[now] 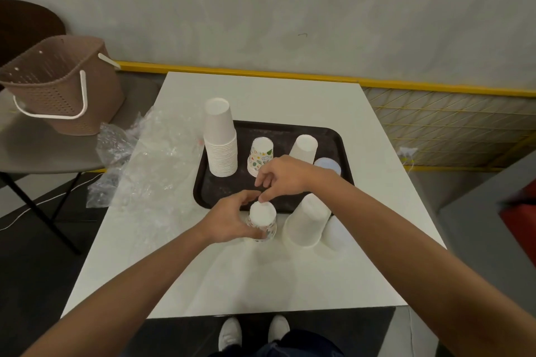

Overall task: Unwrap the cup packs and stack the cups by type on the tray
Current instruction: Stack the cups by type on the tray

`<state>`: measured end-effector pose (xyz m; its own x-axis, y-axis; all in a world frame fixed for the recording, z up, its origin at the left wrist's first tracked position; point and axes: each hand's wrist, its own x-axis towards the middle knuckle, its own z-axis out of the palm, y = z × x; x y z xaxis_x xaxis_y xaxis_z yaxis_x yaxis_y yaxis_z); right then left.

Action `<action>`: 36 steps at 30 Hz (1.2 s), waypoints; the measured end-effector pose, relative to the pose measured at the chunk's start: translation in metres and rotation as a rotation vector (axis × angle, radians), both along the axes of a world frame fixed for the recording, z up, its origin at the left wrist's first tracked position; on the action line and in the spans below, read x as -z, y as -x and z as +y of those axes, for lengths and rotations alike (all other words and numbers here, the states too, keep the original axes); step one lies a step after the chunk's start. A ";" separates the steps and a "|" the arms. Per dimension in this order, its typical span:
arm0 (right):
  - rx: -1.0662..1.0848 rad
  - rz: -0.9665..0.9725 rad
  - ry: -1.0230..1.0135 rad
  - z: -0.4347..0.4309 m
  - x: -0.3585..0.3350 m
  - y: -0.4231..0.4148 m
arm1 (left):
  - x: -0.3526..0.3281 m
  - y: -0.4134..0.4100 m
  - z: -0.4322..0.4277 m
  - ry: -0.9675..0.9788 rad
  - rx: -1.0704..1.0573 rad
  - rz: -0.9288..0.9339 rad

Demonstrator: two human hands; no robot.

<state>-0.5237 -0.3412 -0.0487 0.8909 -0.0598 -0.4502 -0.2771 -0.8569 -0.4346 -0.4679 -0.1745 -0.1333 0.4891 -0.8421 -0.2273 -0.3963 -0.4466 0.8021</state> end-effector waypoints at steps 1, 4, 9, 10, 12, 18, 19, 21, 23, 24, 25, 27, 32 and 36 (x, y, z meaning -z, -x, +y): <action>-0.014 0.020 0.021 0.002 0.000 0.002 | 0.002 0.003 0.000 0.006 -0.002 0.003; -0.037 0.066 0.061 0.007 0.001 0.007 | 0.010 0.009 -0.001 0.026 -0.010 -0.011; -0.079 0.066 0.109 0.015 0.009 0.011 | 0.017 0.012 -0.001 0.037 -0.046 -0.082; -0.084 0.063 0.113 0.016 0.011 0.012 | 0.018 0.013 -0.002 0.034 -0.051 -0.099; -0.087 0.054 0.119 0.017 0.014 0.013 | 0.019 0.013 -0.003 0.025 -0.058 -0.115; -0.072 0.039 0.088 0.012 0.017 0.012 | 0.015 0.012 -0.005 0.014 -0.070 -0.113; -0.064 0.030 0.076 0.011 0.017 0.011 | 0.014 0.011 -0.005 0.020 -0.072 -0.109; -0.043 0.002 0.045 0.008 0.014 0.009 | 0.009 0.009 -0.006 0.034 -0.076 -0.107; -0.032 -0.019 0.016 0.005 0.009 0.007 | 0.001 0.006 -0.008 0.046 -0.082 -0.109; -0.030 -0.028 0.003 0.004 0.006 0.006 | -0.003 0.004 -0.009 0.052 -0.087 -0.110; -0.028 -0.039 -0.009 0.002 0.002 0.005 | -0.007 0.001 -0.009 0.059 -0.093 -0.111; -0.018 -0.064 -0.028 -0.002 -0.007 0.002 | -0.015 -0.003 -0.011 0.074 -0.105 -0.112; 0.007 -0.144 -0.060 -0.012 -0.027 -0.010 | -0.040 -0.015 -0.020 0.138 -0.130 -0.144; 0.014 -0.202 -0.086 -0.024 -0.042 -0.021 | -0.056 -0.029 -0.032 0.172 -0.138 -0.157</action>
<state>-0.5024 -0.3657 -0.0069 0.9629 -0.0424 -0.2663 -0.1889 -0.8110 -0.5538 -0.4391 -0.2063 -0.0770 0.6200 -0.7846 0.0014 -0.4667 -0.3673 0.8046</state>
